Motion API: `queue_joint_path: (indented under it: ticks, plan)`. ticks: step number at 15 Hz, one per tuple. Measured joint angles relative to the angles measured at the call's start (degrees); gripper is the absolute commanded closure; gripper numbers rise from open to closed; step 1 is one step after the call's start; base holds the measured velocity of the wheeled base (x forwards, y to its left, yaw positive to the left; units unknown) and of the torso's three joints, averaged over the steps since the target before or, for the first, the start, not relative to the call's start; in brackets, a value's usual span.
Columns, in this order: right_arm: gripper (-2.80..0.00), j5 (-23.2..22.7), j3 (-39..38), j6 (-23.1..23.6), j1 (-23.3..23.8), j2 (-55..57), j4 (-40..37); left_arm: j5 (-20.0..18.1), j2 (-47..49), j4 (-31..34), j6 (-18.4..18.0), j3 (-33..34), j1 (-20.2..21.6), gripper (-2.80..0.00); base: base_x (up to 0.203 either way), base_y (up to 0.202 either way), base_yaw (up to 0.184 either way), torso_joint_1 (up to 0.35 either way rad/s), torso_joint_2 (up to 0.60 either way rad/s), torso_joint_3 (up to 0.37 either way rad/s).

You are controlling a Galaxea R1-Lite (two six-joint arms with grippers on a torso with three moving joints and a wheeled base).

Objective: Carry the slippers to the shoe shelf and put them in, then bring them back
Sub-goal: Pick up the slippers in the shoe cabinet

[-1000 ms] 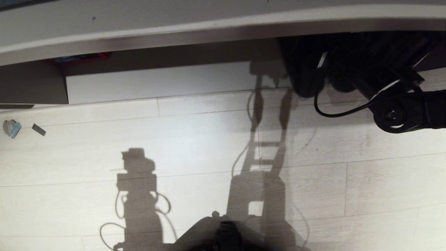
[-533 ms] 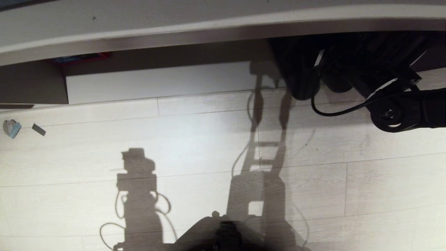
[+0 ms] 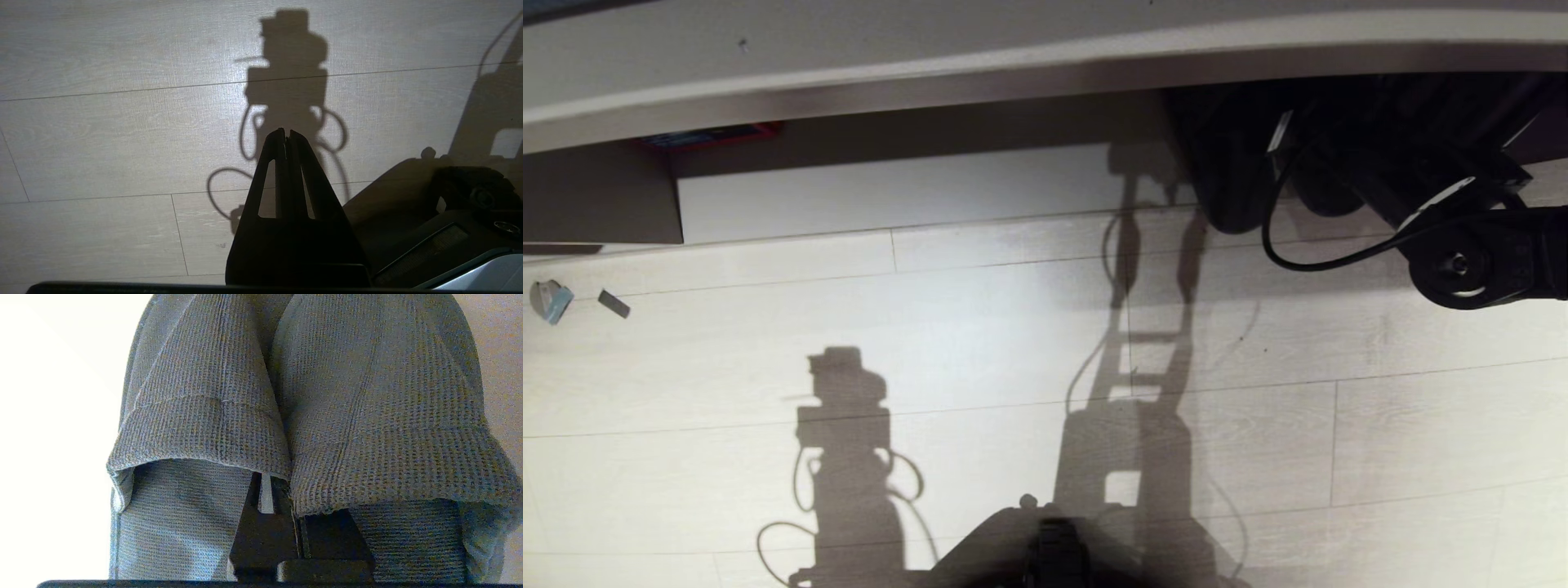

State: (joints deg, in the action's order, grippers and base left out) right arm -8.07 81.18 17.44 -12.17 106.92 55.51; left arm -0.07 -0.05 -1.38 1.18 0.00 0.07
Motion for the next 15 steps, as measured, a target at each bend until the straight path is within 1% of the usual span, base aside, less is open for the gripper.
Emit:
queue_joint_path:
  ticks: [3,7,15]
  plan:
    - [0.00,0.1,-3.4,-0.3,-1.2,-3.0,-1.9,0.0,0.0,0.0,0.0,0.0,0.0,0.00,0.000,0.000,0.000,0.000,0.00,0.000]
    - [0.00,0.0,-10.6,-1.0,-2.1,-7.3,-1.7,0.0,0.0,0.0,0.0,0.0,0.0,0.00,0.000,0.000,0.000,0.000,0.00,0.000]
    - [0.00,0.0,-28.5,-1.2,-5.2,-16.1,3.5,0.0,0.0,0.0,0.0,0.0,0.0,0.00,0.000,0.000,0.000,0.000,0.00,0.000]
